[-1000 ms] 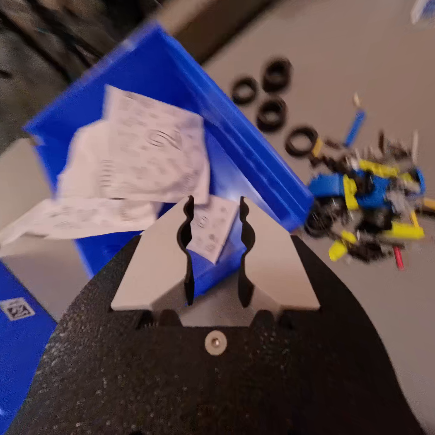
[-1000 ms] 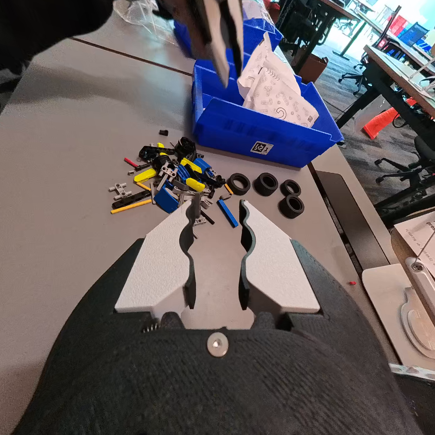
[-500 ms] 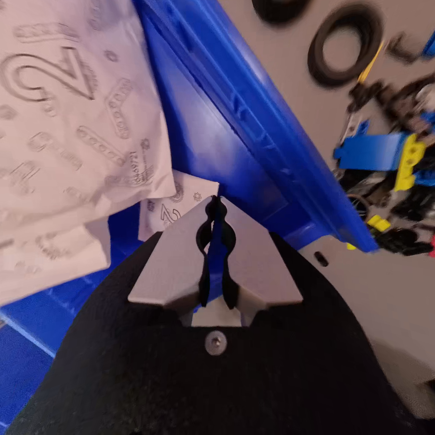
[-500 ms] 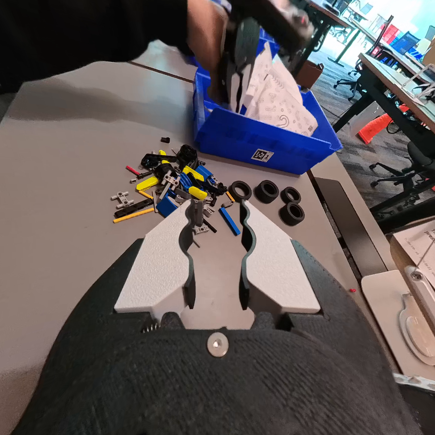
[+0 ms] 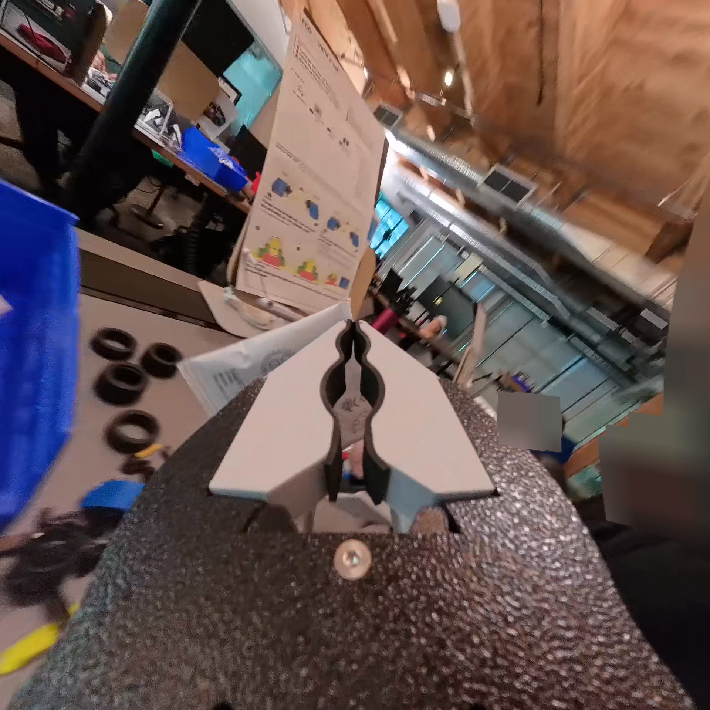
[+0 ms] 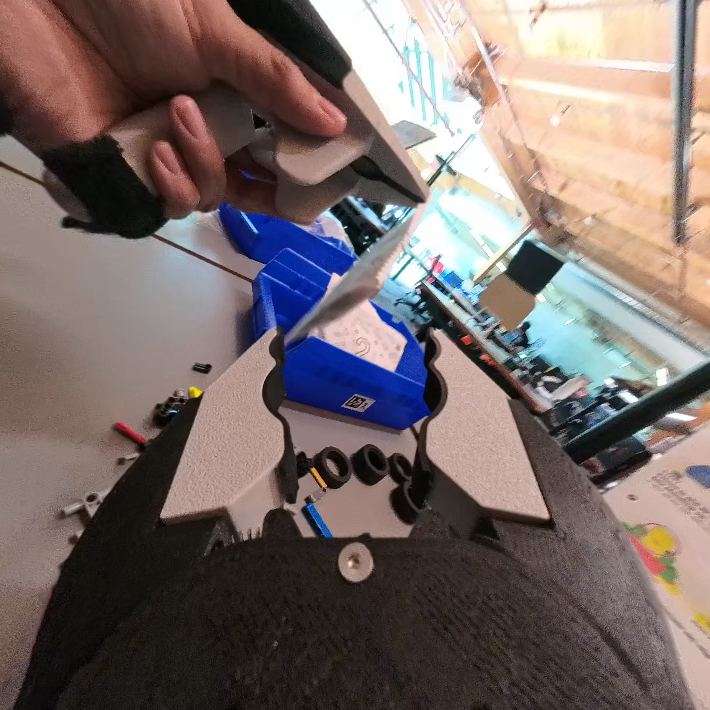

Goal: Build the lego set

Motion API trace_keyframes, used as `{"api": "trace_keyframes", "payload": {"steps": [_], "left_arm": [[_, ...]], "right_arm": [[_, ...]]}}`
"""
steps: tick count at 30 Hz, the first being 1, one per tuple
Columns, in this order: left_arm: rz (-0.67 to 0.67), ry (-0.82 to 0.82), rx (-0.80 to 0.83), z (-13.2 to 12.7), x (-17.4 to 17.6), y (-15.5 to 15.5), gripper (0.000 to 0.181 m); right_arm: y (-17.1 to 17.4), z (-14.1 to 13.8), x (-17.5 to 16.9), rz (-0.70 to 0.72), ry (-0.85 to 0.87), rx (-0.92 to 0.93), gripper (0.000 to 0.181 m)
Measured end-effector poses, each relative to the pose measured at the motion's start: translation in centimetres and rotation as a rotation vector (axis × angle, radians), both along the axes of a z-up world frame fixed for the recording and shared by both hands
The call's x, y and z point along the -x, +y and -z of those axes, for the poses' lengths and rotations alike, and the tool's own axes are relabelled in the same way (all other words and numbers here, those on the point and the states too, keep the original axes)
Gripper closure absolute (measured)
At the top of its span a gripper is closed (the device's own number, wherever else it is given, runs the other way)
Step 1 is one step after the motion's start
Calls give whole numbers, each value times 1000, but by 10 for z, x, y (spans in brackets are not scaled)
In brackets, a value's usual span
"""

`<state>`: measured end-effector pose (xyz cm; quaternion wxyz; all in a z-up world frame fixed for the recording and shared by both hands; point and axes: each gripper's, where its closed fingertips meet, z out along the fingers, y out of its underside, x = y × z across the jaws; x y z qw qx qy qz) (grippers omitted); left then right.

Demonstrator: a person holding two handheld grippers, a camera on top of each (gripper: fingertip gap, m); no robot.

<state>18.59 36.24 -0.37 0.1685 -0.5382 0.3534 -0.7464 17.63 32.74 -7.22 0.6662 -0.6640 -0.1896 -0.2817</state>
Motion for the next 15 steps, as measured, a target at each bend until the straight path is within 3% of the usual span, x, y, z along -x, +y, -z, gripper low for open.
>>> {"api": "trace_keyframes", "payload": {"steps": [1,4,5,7,9,11,15], "left_arm": [[7,-14,38,1,2,-10,181],[-40,-26,45,7,2,-27,181],[-62,-30,39,7,2,-29,181],[-79,-31,21,8,0,-36,181],[-67,-24,22,10,-3,-45,181],[-57,-12,12,13,-6,-52,181],[-86,29,-156,21,-5,-55,181]], "right_arm": [[-3,1,3,10,-33,-15,117],[-21,-9,8,3,-10,-99,166],[-28,-14,9,-9,5,-129,172],[-38,-18,6,-22,39,-141,167],[-39,-11,-10,28,91,-91,148],[-42,-6,-10,-13,131,-59,180],[-53,-9,-21,-62,369,-56,181]]}}
